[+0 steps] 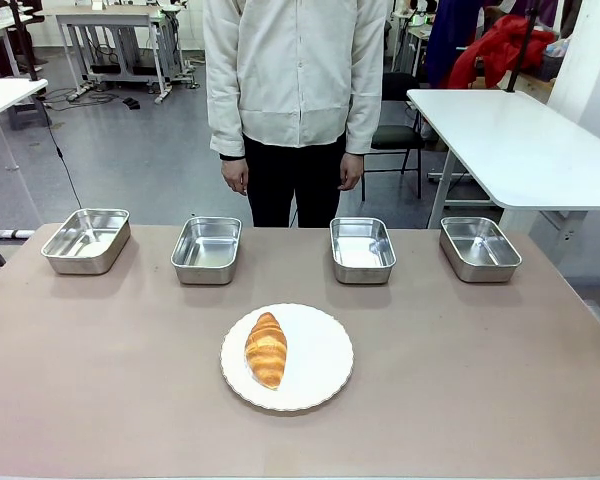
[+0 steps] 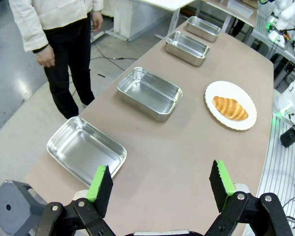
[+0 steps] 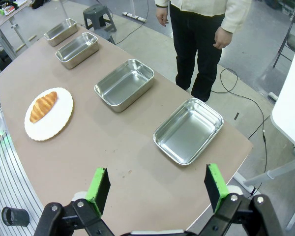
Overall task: Place the bread in the container.
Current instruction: Place the Butter Roll into the Airtight Container indicated by the human.
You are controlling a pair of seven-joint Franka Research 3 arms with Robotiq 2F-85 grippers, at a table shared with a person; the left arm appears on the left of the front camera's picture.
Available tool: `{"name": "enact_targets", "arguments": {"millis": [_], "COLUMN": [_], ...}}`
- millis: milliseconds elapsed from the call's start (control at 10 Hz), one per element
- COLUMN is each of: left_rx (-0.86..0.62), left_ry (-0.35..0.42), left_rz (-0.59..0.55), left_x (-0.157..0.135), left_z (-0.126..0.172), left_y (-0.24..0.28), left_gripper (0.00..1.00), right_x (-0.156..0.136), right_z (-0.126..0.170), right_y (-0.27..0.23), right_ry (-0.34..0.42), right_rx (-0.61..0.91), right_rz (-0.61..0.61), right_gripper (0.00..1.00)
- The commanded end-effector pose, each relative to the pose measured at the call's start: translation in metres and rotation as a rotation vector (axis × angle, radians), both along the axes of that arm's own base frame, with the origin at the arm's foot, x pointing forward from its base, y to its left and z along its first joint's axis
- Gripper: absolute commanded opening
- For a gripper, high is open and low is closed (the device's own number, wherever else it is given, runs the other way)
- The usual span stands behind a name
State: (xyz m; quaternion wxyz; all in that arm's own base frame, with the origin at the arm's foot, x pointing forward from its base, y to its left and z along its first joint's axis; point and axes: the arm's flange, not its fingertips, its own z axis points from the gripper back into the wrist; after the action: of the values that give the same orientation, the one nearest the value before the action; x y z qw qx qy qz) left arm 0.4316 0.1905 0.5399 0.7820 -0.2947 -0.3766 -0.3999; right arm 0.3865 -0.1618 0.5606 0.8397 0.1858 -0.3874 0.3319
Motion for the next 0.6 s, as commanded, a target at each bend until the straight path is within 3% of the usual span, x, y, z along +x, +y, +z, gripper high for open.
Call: {"name": "enact_targets", "arguments": {"millis": [0, 500], "left_rx": [-0.003, -0.003], "left_ry": [-0.013, -0.013], "left_rz": [-0.005, -0.005], "left_x": [-0.0016, -0.0016], "left_z": [0.0016, 0.0016], "left_y": [-0.0001, -0.0001], "left_gripper": [1.0, 1.0], "right_x": [0.0025, 0.0025], "right_z": [0.0011, 0.0011], "right_y": [-0.0003, -0.0003], "right_ry": [-0.026, -0.026], "right_rx": [0.01, 0.01], "right_rz": [0.014, 0.014], "right_gripper": [1.0, 1.0]}}
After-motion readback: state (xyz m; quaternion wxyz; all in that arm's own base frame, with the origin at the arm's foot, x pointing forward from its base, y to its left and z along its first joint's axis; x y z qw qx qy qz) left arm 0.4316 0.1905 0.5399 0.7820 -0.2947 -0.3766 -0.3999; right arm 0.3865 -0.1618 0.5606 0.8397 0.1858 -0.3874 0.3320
